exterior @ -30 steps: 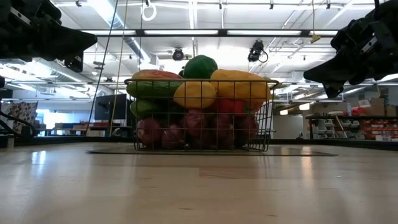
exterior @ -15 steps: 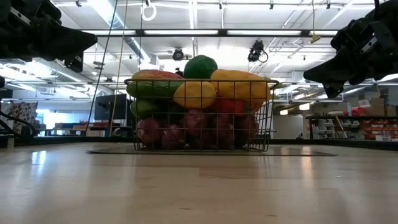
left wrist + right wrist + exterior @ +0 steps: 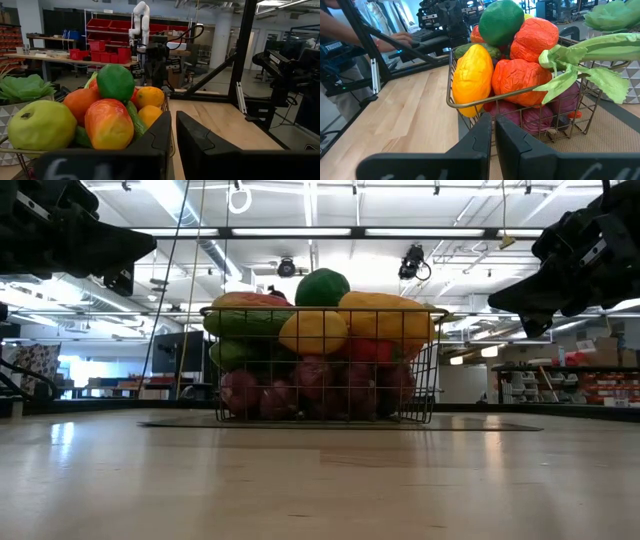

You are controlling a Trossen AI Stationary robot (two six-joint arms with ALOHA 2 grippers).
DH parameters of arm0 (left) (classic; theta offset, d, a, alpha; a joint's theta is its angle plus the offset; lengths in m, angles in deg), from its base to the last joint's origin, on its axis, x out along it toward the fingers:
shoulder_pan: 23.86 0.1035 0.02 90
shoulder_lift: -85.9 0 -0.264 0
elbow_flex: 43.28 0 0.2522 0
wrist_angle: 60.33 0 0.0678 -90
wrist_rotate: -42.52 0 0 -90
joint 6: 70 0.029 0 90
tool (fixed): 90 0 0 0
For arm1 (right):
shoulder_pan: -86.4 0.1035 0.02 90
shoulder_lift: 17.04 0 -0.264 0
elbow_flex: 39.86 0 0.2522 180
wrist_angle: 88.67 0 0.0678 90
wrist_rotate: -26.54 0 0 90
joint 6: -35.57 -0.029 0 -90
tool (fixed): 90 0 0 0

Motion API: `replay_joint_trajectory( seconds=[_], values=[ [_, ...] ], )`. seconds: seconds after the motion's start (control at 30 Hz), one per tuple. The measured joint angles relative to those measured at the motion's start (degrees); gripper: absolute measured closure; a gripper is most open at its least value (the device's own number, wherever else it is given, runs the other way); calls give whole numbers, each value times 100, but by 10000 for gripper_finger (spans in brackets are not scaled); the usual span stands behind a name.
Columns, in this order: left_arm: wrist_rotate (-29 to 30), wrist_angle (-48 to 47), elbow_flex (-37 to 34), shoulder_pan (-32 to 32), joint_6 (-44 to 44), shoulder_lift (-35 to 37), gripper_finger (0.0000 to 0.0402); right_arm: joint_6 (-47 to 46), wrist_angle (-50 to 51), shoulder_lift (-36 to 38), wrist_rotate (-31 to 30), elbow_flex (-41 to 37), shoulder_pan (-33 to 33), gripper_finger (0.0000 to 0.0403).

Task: Build produce basket
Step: Return to Home Position

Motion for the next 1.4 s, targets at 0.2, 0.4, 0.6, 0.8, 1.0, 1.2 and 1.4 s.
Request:
replay_joint_trajectory(
  seconds=[0.2,0.4,0.6,0.8,1.0,1.2,1.4],
  values=[
    [-1,0,0,1,1,0,374,-2,1,0,0,0,1,375],
    [1,0,0,-1,1,0,378,-2,1,0,0,0,2,374],
    [1,0,0,0,-1,0,368,-1,2,0,0,0,2,375],
    [1,0,0,0,-1,0,367,-2,-1,1,0,0,2,374],
    [1,0,0,0,-1,0,376,0,1,0,0,0,2,375],
    [-2,0,0,2,-1,0,369,-1,1,0,0,0,2,375],
    [-1,0,0,0,1,0,368,-2,1,1,0,0,-1,374]
  ],
)
